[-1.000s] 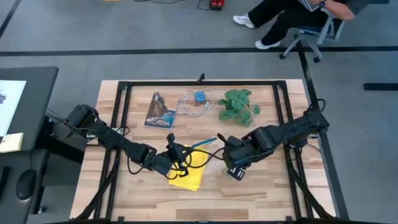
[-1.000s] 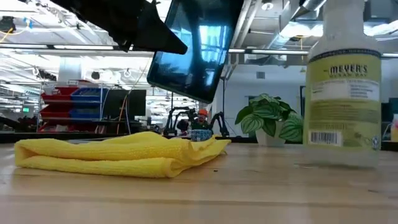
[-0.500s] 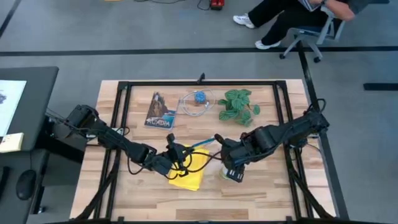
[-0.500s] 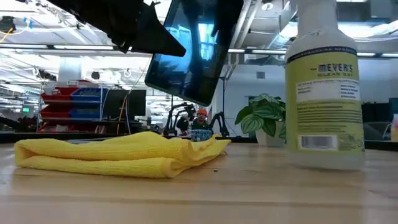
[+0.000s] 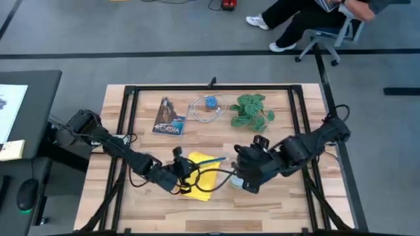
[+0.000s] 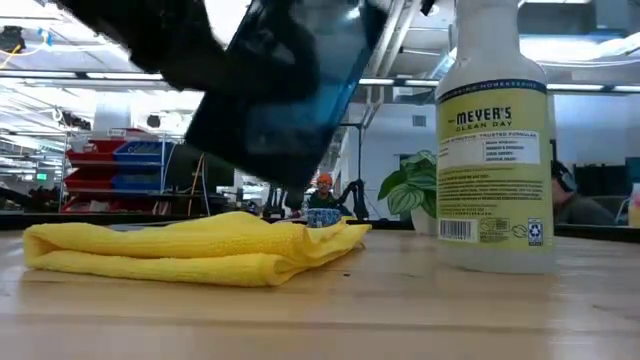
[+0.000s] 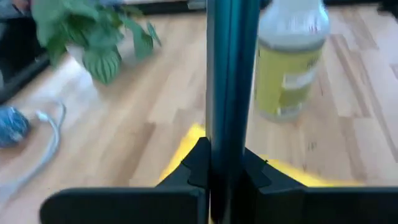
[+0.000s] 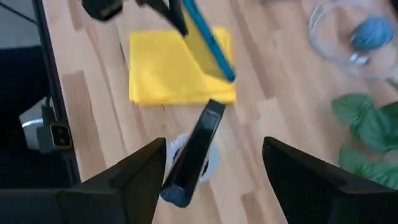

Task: Clean tablet
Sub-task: Spray the front of the tablet using the cleaning bottle

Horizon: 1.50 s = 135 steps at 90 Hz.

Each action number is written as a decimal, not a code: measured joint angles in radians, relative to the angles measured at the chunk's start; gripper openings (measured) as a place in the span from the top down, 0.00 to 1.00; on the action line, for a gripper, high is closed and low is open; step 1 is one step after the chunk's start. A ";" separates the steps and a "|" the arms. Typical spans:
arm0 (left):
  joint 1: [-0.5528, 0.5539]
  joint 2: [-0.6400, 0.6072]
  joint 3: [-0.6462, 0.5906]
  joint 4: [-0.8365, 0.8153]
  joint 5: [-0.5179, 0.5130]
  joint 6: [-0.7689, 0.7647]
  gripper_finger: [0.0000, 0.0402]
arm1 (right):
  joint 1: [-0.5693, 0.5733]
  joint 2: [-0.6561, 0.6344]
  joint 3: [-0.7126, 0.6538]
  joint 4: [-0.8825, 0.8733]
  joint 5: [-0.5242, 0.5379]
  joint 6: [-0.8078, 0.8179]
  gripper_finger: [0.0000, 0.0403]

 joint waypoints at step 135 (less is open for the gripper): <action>0.131 -0.007 -0.159 0.382 -0.042 -0.019 0.98 | 0.400 -0.092 -0.310 -0.133 0.111 0.554 0.37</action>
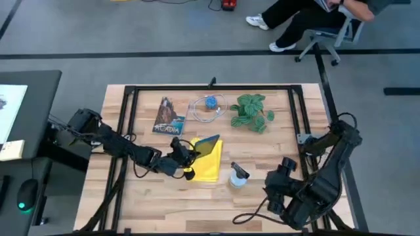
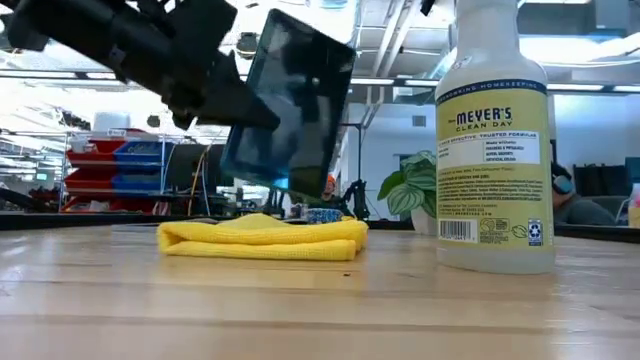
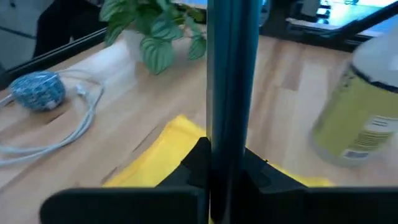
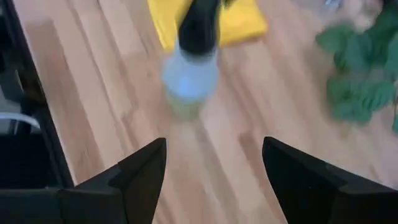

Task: Clean tablet
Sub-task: Spray the front of the tablet using the cleaning bottle

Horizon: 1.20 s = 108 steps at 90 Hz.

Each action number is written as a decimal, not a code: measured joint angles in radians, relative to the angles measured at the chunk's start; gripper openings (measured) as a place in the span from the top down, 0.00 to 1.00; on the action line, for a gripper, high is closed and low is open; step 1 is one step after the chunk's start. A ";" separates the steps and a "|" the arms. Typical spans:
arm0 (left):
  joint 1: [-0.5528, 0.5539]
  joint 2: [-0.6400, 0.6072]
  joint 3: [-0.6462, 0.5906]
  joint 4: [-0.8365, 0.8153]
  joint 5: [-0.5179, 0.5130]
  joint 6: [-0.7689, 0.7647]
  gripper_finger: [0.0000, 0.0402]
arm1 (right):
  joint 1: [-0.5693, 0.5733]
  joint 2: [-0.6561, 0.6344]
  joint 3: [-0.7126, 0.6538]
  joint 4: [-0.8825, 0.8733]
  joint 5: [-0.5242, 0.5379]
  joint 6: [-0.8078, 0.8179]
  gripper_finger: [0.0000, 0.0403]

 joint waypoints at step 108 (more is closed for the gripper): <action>-0.017 -0.002 0.004 -0.012 0.024 -0.054 0.98 | -0.459 -0.560 -0.985 1.273 -0.277 -1.195 0.28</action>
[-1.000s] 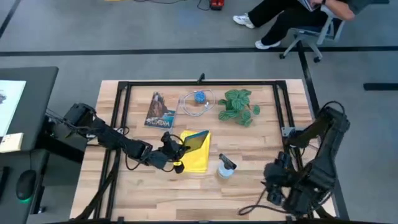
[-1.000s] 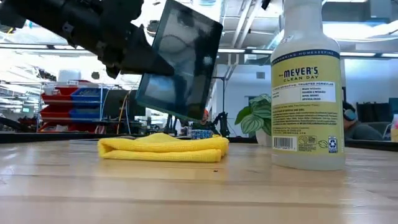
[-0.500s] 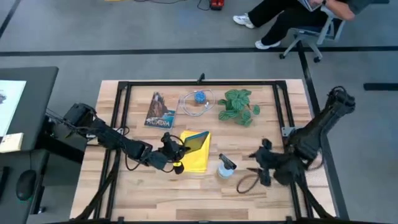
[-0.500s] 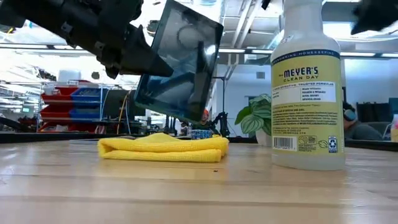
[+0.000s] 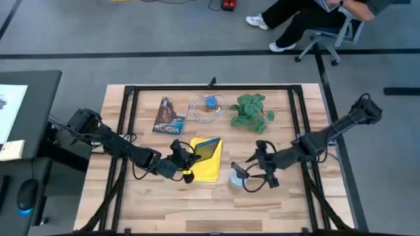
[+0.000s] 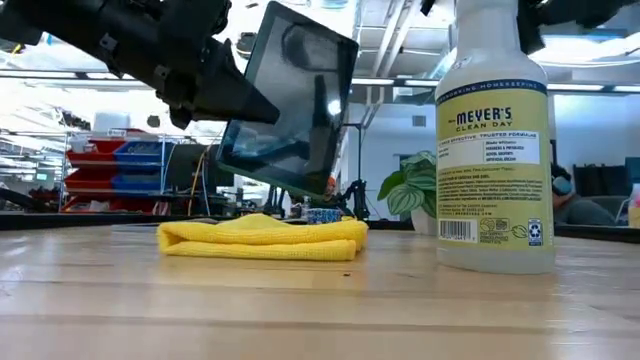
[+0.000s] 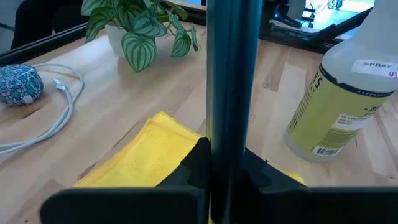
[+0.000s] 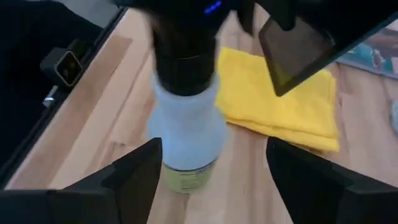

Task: Clean tablet
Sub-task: Spray the front of the tablet using the cleaning bottle

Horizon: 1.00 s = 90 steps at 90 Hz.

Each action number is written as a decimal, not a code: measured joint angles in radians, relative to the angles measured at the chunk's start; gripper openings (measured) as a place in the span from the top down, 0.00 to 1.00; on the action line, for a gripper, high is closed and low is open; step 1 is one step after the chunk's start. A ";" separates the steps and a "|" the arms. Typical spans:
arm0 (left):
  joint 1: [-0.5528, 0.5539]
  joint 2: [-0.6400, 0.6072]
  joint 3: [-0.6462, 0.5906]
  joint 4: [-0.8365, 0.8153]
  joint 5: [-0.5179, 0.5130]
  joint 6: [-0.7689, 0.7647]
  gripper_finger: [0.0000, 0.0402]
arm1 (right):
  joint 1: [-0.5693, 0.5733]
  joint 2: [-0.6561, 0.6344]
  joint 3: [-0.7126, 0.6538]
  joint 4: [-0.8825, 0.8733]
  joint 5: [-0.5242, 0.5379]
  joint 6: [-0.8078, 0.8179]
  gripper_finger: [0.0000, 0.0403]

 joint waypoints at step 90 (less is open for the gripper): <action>0.077 0.000 0.000 0.065 0.070 0.033 0.98 | -0.011 0.198 0.001 0.360 0.110 -0.093 0.08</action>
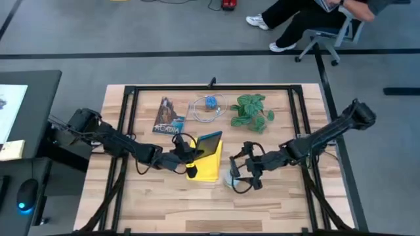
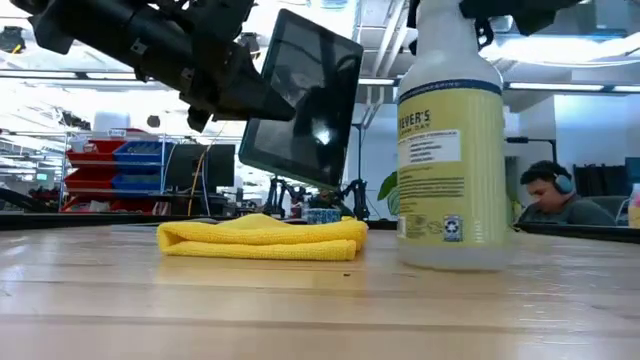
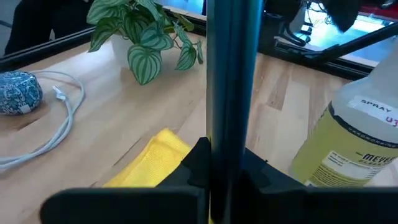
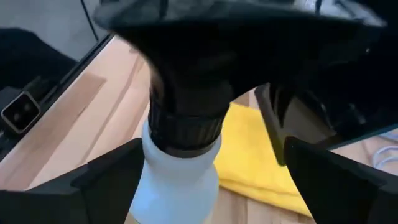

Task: Clean tablet
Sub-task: Spray the front of the tablet using the cleaning bottle

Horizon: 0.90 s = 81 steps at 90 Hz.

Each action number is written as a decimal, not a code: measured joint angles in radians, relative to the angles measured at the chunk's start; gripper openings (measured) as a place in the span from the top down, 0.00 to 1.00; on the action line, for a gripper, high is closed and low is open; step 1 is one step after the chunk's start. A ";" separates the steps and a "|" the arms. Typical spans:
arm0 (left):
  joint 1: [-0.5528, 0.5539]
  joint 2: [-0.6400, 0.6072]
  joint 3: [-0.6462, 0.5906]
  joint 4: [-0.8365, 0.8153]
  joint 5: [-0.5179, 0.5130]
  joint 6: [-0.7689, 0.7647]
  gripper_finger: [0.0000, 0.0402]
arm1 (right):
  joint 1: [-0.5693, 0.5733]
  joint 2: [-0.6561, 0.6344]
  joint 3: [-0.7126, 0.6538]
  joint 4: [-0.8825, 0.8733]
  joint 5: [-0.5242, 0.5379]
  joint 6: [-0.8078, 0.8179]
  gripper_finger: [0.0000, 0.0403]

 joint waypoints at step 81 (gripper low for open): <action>-0.004 0.000 0.000 0.181 -0.023 0.049 0.98 | -0.008 0.101 0.023 0.200 0.008 0.080 0.08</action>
